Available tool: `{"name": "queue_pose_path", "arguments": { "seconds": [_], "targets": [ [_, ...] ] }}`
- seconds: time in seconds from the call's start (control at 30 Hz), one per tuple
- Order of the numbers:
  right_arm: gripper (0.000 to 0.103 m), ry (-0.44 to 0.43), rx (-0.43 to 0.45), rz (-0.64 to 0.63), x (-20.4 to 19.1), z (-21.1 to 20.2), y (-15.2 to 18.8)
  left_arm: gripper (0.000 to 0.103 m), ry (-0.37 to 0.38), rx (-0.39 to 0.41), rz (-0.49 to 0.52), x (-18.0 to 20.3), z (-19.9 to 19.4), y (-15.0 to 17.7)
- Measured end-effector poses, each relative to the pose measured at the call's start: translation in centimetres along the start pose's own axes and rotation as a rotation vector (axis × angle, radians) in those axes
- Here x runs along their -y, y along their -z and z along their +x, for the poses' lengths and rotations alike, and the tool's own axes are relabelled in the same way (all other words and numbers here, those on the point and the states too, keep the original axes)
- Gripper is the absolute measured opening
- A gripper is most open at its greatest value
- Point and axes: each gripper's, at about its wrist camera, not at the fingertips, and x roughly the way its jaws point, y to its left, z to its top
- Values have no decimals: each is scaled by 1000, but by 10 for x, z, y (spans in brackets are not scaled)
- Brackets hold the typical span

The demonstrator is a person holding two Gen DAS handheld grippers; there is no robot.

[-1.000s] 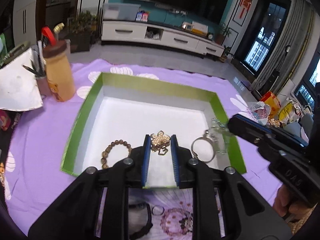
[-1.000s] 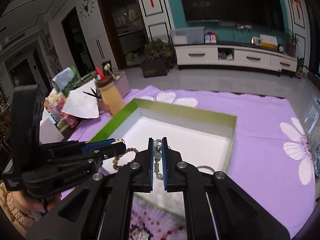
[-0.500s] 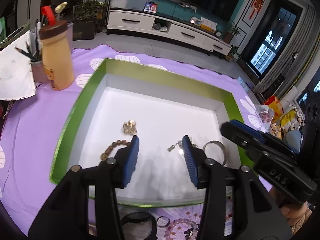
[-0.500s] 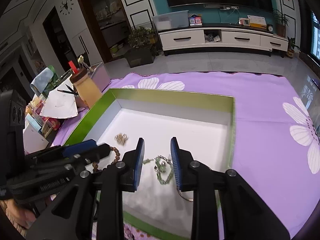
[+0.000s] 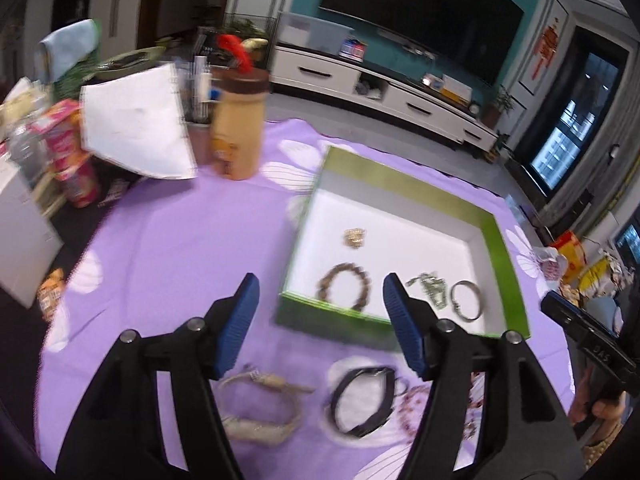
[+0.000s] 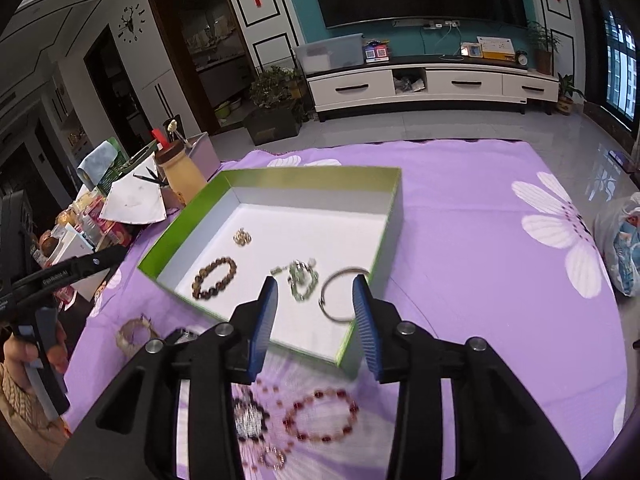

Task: Organize jewelry
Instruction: 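Move the left tool to the cream wristwatch and grasp its strap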

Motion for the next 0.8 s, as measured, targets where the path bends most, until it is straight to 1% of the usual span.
{"name": "queue_pose_path", "arguments": {
  "seconds": [0.17,0.4,0.53,0.63,0.7,0.8],
  "targets": [
    [39,6,-14,6,3,-18,22,67,-40,3,-43,-27,-25,24],
    [39,3,-47,5,-2,-29,47,67,-50,-25,-104,-50,-39,57],
    [39,-1,-67,1,-8,-33,61,67,-54,-45,-128,-55,-42,73],
    [39,-4,-84,0,-11,-35,70,67,-57,-54,-129,-56,-45,84],
    [39,-5,-101,-4,-14,-35,77,67,-76,-56,-103,-52,-48,93],
    [39,-8,-129,-15,-17,-33,86,67,-81,-67,-69,-47,-51,104]
  ]
}}
